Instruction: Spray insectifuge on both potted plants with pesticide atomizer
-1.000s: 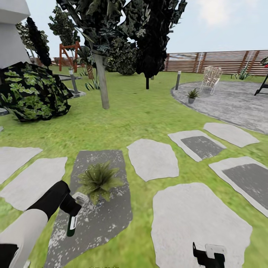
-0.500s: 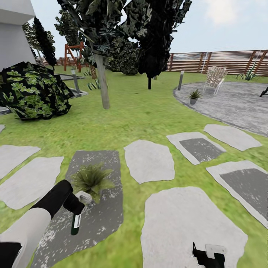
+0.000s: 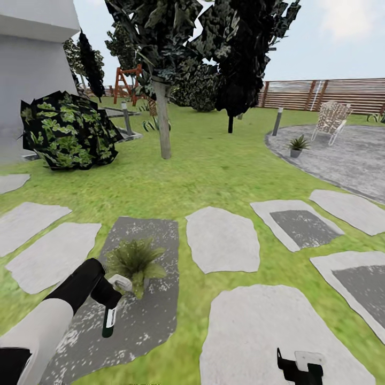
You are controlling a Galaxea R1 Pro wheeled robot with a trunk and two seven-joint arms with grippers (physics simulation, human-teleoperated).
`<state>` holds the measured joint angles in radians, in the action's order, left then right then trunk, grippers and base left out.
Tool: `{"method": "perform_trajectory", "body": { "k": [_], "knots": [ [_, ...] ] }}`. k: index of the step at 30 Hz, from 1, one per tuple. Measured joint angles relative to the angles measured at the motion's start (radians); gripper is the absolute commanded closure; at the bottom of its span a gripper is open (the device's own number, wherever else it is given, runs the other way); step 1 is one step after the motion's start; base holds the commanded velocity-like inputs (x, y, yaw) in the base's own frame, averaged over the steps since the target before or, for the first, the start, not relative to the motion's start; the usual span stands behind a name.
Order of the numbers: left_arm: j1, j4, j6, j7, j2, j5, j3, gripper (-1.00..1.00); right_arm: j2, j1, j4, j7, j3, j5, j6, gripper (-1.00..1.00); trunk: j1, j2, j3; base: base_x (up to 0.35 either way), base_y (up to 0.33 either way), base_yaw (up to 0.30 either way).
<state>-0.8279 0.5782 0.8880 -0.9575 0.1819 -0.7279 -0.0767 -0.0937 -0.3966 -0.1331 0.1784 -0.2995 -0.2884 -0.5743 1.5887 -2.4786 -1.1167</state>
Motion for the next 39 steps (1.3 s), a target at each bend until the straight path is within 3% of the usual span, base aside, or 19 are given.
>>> {"method": "perform_trajectory", "body": {
  "k": [9, 32, 39],
  "knots": [
    [0.000, 0.000, 0.000, 0.000, -0.002, 0.000, 0.000, 1.00, 0.000, 0.000, 0.000, 0.000, 0.000, 0.000, 0.000, -1.00, 0.000, 0.000, 0.000, 0.019, -0.023, 0.256],
    [0.000, 0.000, -0.001, 0.000, -0.003, -0.001, 0.001, 1.00, 0.000, 0.000, 0.000, 0.000, 0.000, 0.000, 0.000, -1.00, 0.000, 0.000, 0.000, 0.135, -0.245, 0.005],
    [0.000, 0.000, -0.001, 0.000, -0.003, 0.000, 0.000, 1.00, 0.000, 0.000, 0.000, 0.000, 0.000, 0.000, 0.000, -1.00, 0.000, 0.000, 0.000, 0.080, -0.265, 0.191]
  ]
}}
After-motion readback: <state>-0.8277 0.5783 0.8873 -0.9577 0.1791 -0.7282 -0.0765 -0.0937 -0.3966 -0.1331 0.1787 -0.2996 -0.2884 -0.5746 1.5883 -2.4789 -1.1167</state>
